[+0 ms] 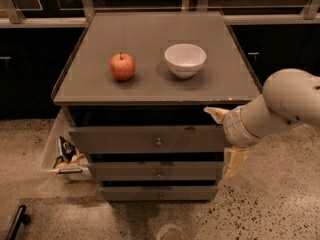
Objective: Open top drawer
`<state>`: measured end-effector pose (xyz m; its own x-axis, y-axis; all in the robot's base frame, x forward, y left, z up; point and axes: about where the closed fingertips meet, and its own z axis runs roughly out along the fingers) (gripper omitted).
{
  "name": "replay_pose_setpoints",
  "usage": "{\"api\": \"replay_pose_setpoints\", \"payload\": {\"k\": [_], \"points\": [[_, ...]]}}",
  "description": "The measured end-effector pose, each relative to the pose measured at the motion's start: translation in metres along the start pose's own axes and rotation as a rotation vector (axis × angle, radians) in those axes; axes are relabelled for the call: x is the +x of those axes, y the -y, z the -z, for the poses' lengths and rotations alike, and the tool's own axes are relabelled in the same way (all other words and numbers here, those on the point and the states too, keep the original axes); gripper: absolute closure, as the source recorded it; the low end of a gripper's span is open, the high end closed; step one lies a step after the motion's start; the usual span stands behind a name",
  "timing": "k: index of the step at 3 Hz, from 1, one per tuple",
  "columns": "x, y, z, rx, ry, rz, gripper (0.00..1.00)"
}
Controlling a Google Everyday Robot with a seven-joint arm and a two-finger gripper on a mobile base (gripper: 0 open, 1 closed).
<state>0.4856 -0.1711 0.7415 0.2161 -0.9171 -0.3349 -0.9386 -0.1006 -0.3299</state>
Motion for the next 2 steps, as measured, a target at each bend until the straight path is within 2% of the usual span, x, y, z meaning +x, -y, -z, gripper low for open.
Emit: {"api": "replay_pose_setpoints", "payload": {"k": [1, 2], "points": [[0.008, 0.014, -0.028, -0.006, 0.057, -0.001, 0.0], [0.02, 0.018, -0.055, -0.02, 0.103, -0.023, 0.0]]}}
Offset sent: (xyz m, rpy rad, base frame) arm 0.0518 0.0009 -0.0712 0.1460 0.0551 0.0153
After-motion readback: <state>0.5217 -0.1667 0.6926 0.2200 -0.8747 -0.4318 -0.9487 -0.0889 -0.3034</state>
